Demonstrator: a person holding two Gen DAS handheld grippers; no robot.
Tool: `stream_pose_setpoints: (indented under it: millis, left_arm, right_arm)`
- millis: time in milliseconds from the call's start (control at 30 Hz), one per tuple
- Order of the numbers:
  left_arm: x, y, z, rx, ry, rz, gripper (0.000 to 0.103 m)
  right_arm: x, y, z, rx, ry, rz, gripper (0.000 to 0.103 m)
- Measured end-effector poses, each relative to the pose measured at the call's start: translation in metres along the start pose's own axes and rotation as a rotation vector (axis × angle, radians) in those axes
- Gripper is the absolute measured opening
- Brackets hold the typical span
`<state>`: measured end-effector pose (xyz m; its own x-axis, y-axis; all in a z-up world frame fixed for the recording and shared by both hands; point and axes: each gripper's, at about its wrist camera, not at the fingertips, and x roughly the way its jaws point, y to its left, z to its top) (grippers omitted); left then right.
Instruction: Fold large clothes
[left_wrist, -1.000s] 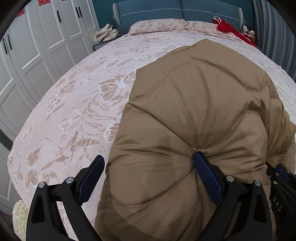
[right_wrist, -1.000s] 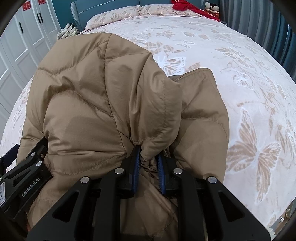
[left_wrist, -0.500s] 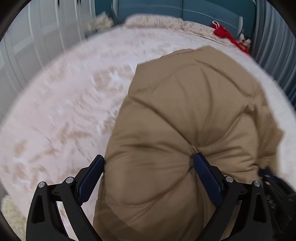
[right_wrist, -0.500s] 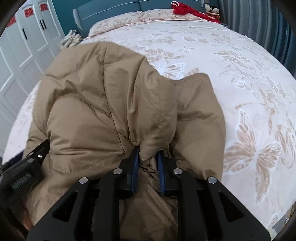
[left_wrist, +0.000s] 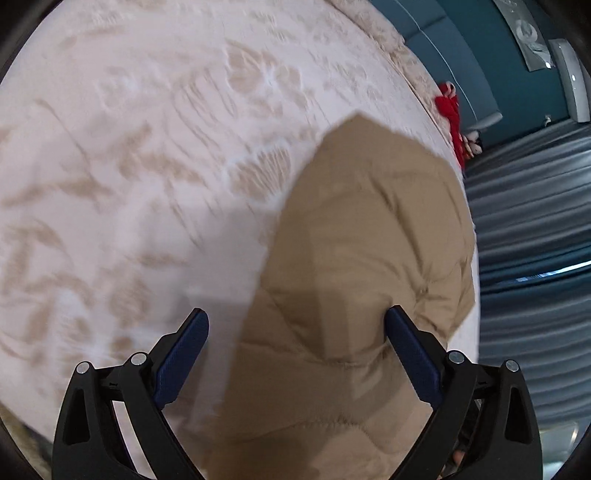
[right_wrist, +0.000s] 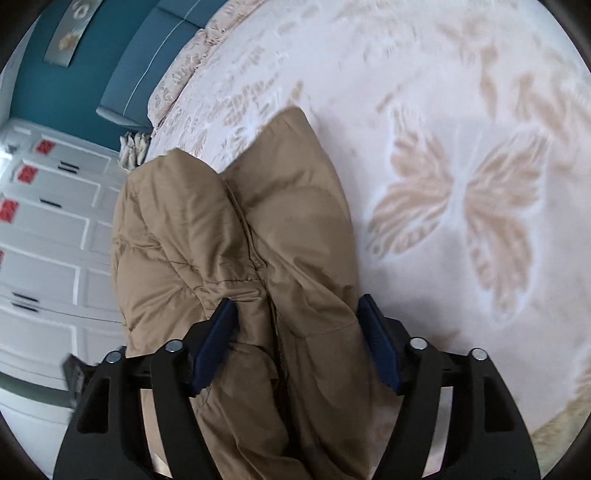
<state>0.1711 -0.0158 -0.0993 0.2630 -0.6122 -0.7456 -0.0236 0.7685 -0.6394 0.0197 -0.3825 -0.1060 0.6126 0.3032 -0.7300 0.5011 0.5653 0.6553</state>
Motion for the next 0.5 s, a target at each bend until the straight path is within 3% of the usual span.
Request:
stream_pose_setpoints:
  millis: [100, 233, 433, 500]
  left_arm:
    - [0.013, -0.007, -0.005, 0.023, 0.028, -0.052, 0.097]
    - [0.025, -0.025, -0.005, 0.074, 0.027, -0.019, 0.098]
    - [0.02, -0.048, 0.005, 0.199, -0.031, 0.005, 0.088]
    - [0.015, -0.051, 0.014, 0.246, -0.063, 0.018, 0.085]
  right_arm:
    - [0.005, 0.004, 0.0, -0.022, 0.005, 0.012, 0.071]
    - [0.016, 0.008, 0.0, -0.024, 0.017, 0.046, 0.069]
    - [0.035, 0.028, 0.008, -0.031, 0.024, 0.105, 0.036]
    - [0.039, 0.046, 0.013, -0.083, 0.003, 0.094, 0.032]
